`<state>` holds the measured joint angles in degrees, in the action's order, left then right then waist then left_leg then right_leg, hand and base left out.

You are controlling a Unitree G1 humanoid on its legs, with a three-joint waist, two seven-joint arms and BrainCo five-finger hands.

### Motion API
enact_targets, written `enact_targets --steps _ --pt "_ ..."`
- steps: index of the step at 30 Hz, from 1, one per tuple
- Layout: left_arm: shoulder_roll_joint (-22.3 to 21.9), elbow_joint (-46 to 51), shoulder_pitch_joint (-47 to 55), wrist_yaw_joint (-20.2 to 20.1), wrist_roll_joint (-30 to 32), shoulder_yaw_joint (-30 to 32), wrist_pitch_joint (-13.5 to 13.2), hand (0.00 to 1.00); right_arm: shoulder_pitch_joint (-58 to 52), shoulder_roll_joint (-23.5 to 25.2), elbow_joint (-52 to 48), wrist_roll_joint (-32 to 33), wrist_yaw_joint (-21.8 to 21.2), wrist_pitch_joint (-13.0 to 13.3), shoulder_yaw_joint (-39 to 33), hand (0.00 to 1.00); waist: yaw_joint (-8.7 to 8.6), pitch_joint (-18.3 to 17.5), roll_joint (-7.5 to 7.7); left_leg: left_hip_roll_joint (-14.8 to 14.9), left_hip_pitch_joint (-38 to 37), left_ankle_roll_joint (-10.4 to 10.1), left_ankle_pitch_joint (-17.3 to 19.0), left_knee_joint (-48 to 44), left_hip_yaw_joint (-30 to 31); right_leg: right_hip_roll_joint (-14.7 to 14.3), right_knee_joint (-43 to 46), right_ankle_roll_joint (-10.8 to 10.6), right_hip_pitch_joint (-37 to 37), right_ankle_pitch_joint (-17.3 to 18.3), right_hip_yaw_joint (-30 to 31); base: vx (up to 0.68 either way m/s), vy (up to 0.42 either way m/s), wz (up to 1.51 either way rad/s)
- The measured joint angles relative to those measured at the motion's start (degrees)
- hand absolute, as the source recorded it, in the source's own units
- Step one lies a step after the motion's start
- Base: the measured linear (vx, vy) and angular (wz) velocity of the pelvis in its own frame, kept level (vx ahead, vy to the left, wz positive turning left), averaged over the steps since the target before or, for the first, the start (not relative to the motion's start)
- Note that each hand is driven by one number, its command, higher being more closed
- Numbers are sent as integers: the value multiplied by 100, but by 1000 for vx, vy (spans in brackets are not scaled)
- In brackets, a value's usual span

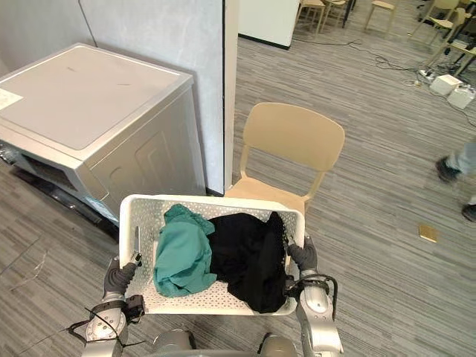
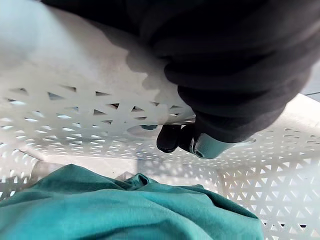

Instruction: Pick up the laundry basket with both hands and put the clothes into the washing machine.

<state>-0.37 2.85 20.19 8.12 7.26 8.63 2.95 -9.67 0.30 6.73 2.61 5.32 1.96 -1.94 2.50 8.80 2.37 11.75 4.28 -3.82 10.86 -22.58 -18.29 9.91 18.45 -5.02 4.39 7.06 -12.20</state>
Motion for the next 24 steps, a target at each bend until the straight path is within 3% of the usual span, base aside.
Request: enact_targets --steps 4,7,10,14,16,19,21,24 --pt "2 -5 7 26 -1 -107 -2 100 77 -10 160 2 7 32 -56 100 -30 82 -116 56 39 -85 228 -365 415 -133 262 40 119 199 239 -45 -32 -25" --pt "26 -21 7 40 -4 -223 -1 100 58 -6 159 1 21 36 -162 100 -106 93 -133 -31 156 -157 446 -453 730 -190 403 6 358 277 430 -33 14 -23" --pt "23 -24 3 40 -92 -224 -1 100 152 -21 160 -41 31 11 -176 100 -61 91 -151 -260 241 -159 730 -595 1071 -238 518 -42 699 251 876 3 112 -73" --pt "200 -26 -225 17 -164 -305 15 100 310 -1 160 -111 98 -18 -280 100 -153 123 -205 -382 369 91 979 -939 694 -182 841 -142 1141 72 1313 27 144 -63" --pt "351 -50 -468 18 -185 -290 39 100 563 1 281 -128 130 -28 -296 100 -155 282 -254 -385 253 98 983 -1076 538 -157 1199 69 1319 -72 1244 24 111 -87" --pt "699 -373 -1158 29 -254 -289 58 100 1111 -10 617 -94 238 -33 -325 100 -172 556 -342 -388 -100 106 978 -840 511 -70 1172 210 1326 -271 640 -21 50 -64" --pt "907 -851 -1765 64 -491 -288 45 100 1461 -48 677 -91 334 -43 -325 100 -181 663 -297 -391 -21 103 975 -747 476 -113 641 126 1277 -308 590 -29 -44 -29" --pt "1059 -1683 -2977 72 -826 -334 48 100 2331 -361 952 -29 470 -147 -460 100 -248 1081 -367 -368 481 34 820 -724 737 -261 454 192 1585 -589 563 -77 -90 3"
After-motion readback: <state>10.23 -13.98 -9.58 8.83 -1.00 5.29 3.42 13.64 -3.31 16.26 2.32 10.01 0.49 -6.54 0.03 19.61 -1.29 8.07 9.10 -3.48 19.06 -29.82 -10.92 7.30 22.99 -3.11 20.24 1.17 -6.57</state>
